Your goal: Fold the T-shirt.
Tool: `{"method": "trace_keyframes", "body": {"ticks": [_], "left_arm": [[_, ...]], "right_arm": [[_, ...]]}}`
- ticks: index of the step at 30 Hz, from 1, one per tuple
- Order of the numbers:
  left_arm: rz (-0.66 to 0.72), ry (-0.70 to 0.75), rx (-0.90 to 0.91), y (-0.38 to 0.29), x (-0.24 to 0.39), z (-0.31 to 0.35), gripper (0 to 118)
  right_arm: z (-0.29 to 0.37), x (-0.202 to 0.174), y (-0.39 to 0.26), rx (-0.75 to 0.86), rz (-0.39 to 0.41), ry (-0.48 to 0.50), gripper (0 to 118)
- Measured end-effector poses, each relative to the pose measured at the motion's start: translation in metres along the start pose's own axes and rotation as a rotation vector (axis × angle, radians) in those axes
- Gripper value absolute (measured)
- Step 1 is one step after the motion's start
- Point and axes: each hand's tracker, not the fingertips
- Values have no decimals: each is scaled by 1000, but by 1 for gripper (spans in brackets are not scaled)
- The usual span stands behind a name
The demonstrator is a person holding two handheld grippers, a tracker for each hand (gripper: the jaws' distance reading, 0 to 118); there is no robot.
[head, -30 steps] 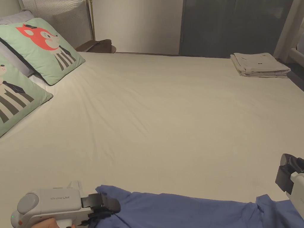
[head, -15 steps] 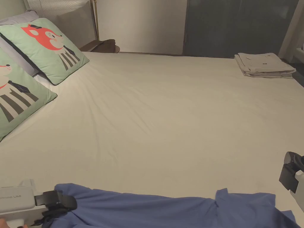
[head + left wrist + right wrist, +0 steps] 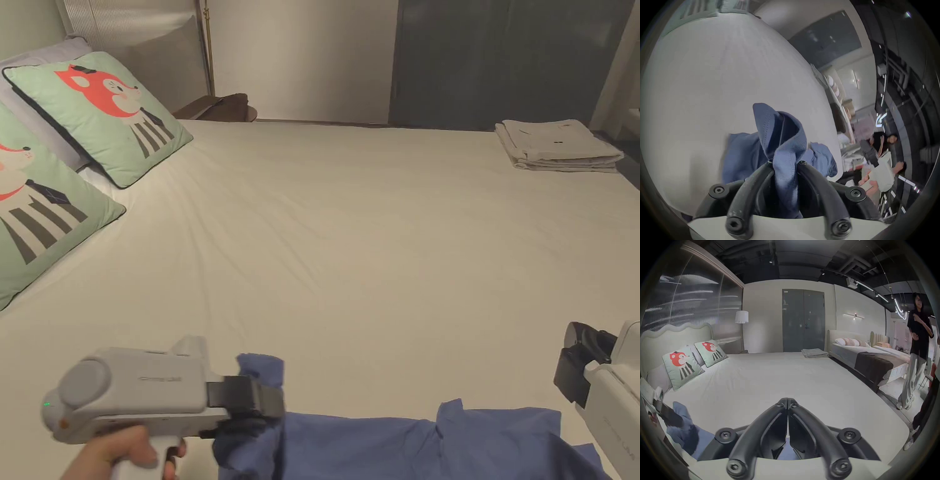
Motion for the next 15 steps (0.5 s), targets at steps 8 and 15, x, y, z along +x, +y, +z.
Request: {"method": "trace_keyframes", "body": {"ticks": [8,15], "left_arm": [[-106,167,-127,-36,52,-102,7],[-63,73,-55,-49,60,-107,67]], "right_arm": [[6,24,-7,0,-25,-24,0],[12,34,-8,-6,-50,-37,0]]}}
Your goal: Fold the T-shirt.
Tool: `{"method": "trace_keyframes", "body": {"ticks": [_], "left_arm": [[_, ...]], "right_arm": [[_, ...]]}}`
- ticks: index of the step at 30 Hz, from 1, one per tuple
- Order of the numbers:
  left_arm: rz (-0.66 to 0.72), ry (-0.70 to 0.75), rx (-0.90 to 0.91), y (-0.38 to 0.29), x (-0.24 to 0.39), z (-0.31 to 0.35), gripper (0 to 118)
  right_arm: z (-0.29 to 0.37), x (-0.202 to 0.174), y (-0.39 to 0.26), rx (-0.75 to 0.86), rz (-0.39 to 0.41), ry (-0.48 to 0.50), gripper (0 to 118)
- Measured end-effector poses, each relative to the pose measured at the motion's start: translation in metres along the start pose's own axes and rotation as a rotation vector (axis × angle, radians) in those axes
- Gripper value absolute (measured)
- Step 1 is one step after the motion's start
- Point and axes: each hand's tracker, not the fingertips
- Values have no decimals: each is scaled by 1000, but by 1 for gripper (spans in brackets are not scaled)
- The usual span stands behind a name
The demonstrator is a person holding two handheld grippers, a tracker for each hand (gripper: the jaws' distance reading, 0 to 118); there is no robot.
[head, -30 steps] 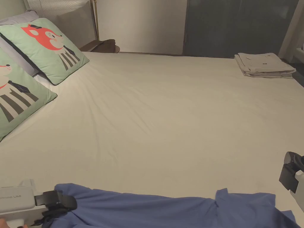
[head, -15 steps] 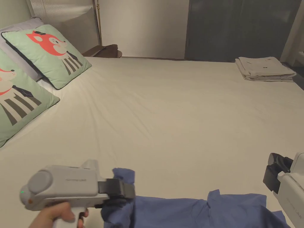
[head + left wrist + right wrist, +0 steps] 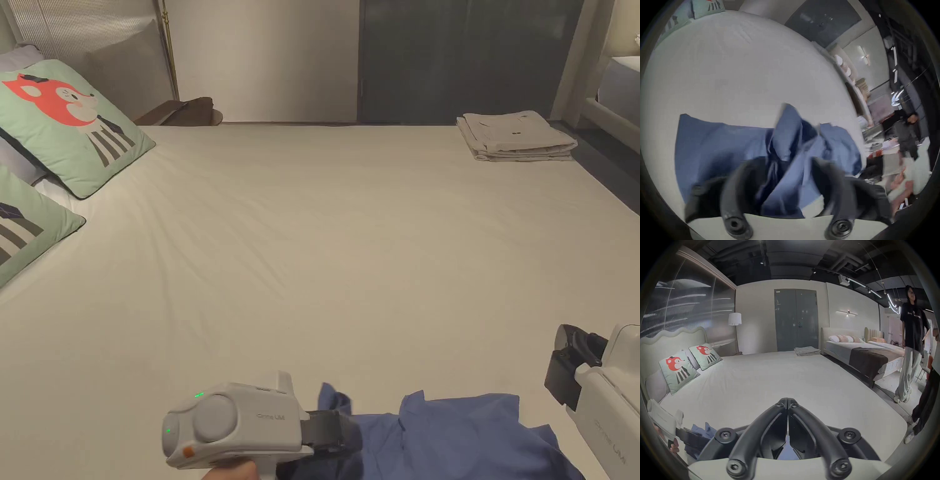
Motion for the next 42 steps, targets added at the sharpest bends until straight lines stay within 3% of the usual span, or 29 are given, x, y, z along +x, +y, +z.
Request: {"method": "trace_keyframes", "body": {"ticks": [2,4,6,7,9,10,12,14,22,25,30,35,42], "left_arm": [[41,-102,55,-1,-2,15,110],[48,-119,181,-4,-11,34,110],[12,-42,272,-9,-15,43,105],[-39,35,325,-16,-7,47,91],[-163,262,369,-27,-1,36,16],[-251,398,362,-36,6,21,1],[-361,450,317,-49,12,4,2],[-423,411,281,-64,22,-12,1],[-522,312,189,-98,74,-53,1],[-436,156,106,-95,83,-59,1],[-423,114,158,-88,85,-39,1],[-274,-15,232,-56,43,21,1],[43,-156,245,-16,-70,95,2]], "right_arm": [[0,3,-1,-3,-6,-3,0],[0,6,-2,-5,-16,-5,0],[-1,9,-4,-10,-24,-4,0],[-1,9,-5,-12,-29,-5,0],[-4,12,-8,-17,-34,-1,0],[-4,12,-9,-19,-37,0,0],[-3,12,-9,-22,-43,4,0],[-2,13,-11,-25,-45,5,0],[2,25,-12,-23,-60,-14,0],[4,28,-12,-20,-67,-20,0],[5,32,-11,-15,-70,-30,0],[4,27,-9,-12,-67,-25,0],[-3,15,-10,-22,-55,6,0]]}}
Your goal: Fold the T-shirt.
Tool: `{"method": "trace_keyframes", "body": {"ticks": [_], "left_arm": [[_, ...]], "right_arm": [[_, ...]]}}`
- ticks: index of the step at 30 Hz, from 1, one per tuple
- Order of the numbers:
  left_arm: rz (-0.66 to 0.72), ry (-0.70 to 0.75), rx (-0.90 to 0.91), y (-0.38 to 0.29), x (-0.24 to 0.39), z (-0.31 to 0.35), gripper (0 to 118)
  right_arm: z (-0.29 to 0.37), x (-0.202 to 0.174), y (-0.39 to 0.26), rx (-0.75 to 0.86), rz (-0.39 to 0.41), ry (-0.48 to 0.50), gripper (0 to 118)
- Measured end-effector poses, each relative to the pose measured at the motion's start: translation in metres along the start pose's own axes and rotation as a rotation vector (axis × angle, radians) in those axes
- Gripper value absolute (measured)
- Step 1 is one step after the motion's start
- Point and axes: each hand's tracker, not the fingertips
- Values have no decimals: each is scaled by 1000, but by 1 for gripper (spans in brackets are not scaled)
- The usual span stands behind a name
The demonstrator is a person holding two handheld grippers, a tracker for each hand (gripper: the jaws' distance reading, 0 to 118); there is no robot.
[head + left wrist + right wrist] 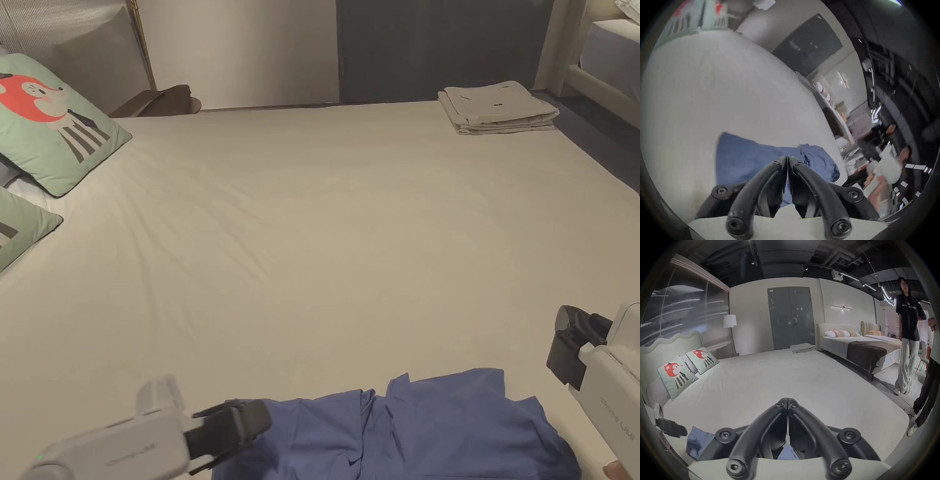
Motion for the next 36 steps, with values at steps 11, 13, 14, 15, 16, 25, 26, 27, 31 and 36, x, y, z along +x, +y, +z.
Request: {"method": "trace_keyframes", "body": {"ticks": [11,13,14,15,16,25,26,27,31,36], "left_arm": [[321,-114,-94,13,-81,4,109],[364,-133,-137,7,-70,-6,108],[375,-147,-171,4,-70,-14,108],[379,-163,-187,0,-70,-21,107],[379,-177,-184,-4,-68,-27,107],[414,-119,-199,-6,-59,-30,9],[452,-132,-184,-6,-57,-25,9],[444,-123,-186,-5,-54,-19,9],[377,-44,-127,-3,-56,9,8],[376,73,-36,27,-73,71,8]], "right_arm": [[-1,-13,2,-14,32,22,0],[-1,-14,2,-14,36,21,0],[0,-19,4,-14,41,23,0],[0,-20,4,-14,46,23,0],[0,-21,4,-15,49,23,0],[1,-22,6,-12,59,19,0],[1,-21,6,-12,58,20,0],[1,-21,6,-12,59,19,0],[0,-20,7,-7,60,19,0],[-3,-27,6,-6,58,36,0]]}}
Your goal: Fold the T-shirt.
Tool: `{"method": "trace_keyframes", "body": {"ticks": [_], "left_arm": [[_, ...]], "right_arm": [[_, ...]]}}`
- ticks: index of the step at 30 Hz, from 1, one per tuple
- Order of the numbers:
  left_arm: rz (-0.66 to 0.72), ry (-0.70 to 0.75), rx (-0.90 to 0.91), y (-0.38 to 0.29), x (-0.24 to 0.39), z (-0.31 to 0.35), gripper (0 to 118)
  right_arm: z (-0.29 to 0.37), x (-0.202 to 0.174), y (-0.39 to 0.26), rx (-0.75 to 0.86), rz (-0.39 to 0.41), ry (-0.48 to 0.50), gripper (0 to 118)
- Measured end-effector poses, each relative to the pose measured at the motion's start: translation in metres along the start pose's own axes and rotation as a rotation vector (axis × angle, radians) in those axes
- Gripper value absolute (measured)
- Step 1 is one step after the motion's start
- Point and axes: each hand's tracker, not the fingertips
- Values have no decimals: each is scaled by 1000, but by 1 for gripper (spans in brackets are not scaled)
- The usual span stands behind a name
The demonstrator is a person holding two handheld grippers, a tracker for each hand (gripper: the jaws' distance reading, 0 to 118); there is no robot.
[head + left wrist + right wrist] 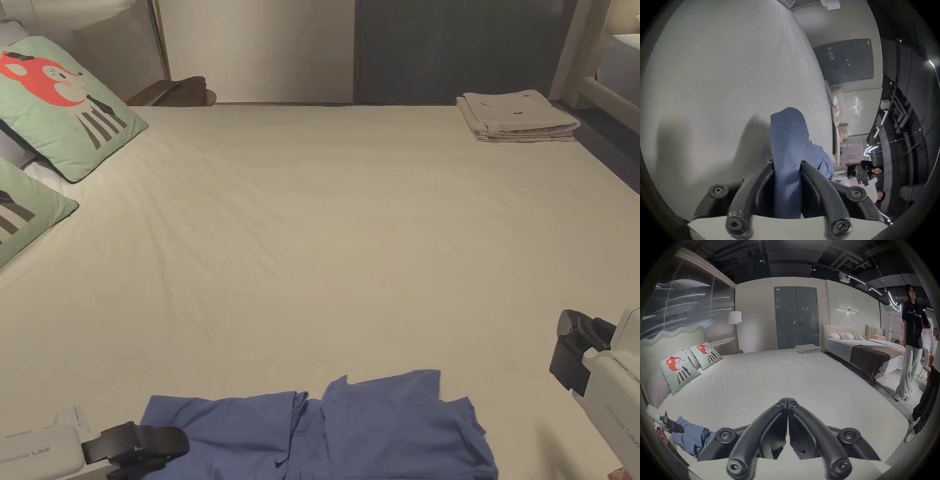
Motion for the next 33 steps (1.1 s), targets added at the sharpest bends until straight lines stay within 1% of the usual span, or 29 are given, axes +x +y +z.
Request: {"method": "trace_keyframes", "body": {"ticks": [2,6,8,9,10,12,13,14,17,19,23,25,26,27,28,29,30,31,33], "left_arm": [[-23,40,10,2,5,5,8],[-92,-18,11,-11,49,4,8],[-149,-45,17,-20,80,-6,8],[-165,-54,8,-7,60,-14,8],[-185,-68,-9,-11,75,-22,8],[-214,-83,-31,-19,99,-45,8],[-238,-84,-63,-33,122,-62,8],[-233,-76,-72,-39,132,-77,8],[-324,-32,-118,-64,158,-123,8],[-361,35,-140,-79,166,-156,8],[-456,125,-191,-112,171,-213,8],[-477,139,-195,-129,172,-233,10],[-471,132,-194,-133,171,-240,21],[-474,120,-196,-134,168,-245,39],[-457,55,-203,-133,167,-247,58],[-433,2,-208,-134,170,-242,81],[-402,-60,-212,-131,171,-238,96],[-386,-109,-218,-127,173,-232,105],[-418,-148,-163,-127,180,-209,105]], "right_arm": [[-3,-3,-1,-4,-7,19,0],[-4,-8,-2,-7,-7,45,0],[-3,-8,-2,-5,-7,50,0],[-3,-8,-2,-4,-7,50,0],[-3,-4,-2,-2,-10,52,0],[-1,0,-2,1,-15,49,0],[3,1,0,5,-18,45,0],[6,3,1,7,-23,40,0],[10,12,0,10,-33,24,0],[9,22,0,12,-42,13,0],[16,34,-1,15,-53,-10,0],[17,39,-3,16,-61,-19,0],[18,41,-4,15,-63,-23,0],[18,43,-5,14,-66,-25,0],[18,44,-5,13,-70,-28,0],[18,45,-6,11,-72,-29,0],[17,47,-8,11,-74,-31,0],[17,47,-9,8,-76,-32,0],[16,48,-10,5,-81,-32,0]]}}
